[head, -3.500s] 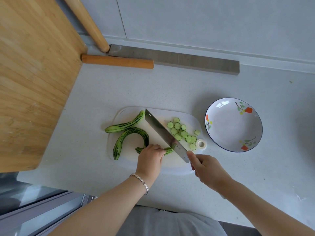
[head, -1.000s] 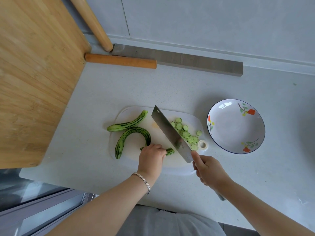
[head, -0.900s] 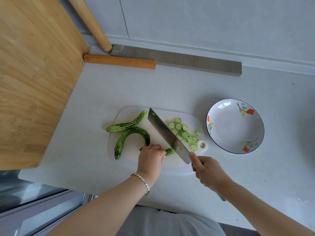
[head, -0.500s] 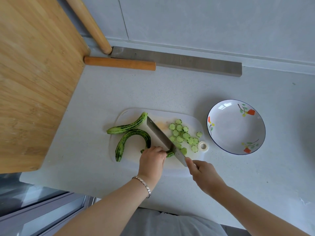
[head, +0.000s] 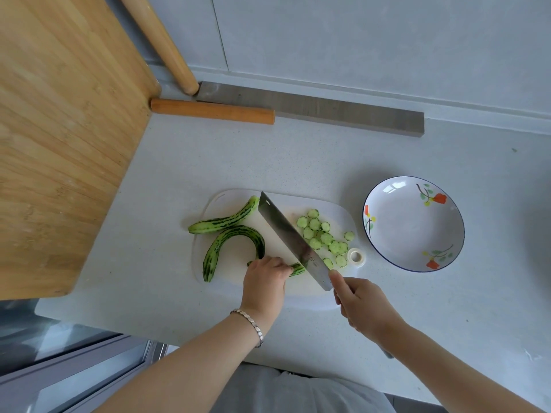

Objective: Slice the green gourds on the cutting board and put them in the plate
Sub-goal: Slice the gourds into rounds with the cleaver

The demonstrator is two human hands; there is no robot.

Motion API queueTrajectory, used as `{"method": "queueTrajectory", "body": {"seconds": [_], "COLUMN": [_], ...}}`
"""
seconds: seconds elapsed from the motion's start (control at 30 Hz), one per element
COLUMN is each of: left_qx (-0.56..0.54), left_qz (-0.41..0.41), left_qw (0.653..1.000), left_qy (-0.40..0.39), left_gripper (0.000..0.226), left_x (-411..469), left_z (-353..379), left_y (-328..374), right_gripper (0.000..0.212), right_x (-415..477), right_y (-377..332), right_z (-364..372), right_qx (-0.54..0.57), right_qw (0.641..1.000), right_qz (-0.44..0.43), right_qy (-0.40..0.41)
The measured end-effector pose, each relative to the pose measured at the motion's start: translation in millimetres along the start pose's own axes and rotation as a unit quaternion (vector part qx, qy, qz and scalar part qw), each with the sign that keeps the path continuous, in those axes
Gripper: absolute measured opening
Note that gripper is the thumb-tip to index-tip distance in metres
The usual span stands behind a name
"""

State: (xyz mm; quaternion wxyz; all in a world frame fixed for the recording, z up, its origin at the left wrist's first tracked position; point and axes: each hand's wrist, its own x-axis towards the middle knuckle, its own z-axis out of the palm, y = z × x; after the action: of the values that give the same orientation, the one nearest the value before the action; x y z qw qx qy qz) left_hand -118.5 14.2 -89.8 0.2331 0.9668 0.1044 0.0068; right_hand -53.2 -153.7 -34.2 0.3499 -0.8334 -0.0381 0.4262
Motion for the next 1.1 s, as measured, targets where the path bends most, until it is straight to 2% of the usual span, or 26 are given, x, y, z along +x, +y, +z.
{"method": "queueTrajectory", "body": {"seconds": [0.27,0.6,0.8,1.1], "left_qx": [0.011,0.007,0.008,-0.004], "left_qz": [-0.012,-0.024,-0.009,0.001], "left_qw": [1.000,1.000,1.000,1.000], "left_qy": [-0.018,-0.017,-0.007,0.004], "left_gripper": [0.031,0.035,0.031,0.028], "left_x": [-1.9,0.0,-0.6,-4.1], "left_z": [1.6,-1.8,-2.4,1.9], "left_y": [-2.3,0.1,2.6,-2.1], "right_gripper": [0.050,0.052,0.050,0.051], "right_x": [7.2,2.5,-3.7,6.6], "right_y": [3.5,5.7,1.7,4.4], "right_z": [16.5,4.3,6.3,22.3], "right_qx": [-0.053,0.046,-0.001,-0.036], "right_qw": [0.999,0.999,1.000,0.999], "right_qz": [0.001,0.023,0.006,0.011], "right_qy": [0.011,0.015,-0.010,0.005]}}
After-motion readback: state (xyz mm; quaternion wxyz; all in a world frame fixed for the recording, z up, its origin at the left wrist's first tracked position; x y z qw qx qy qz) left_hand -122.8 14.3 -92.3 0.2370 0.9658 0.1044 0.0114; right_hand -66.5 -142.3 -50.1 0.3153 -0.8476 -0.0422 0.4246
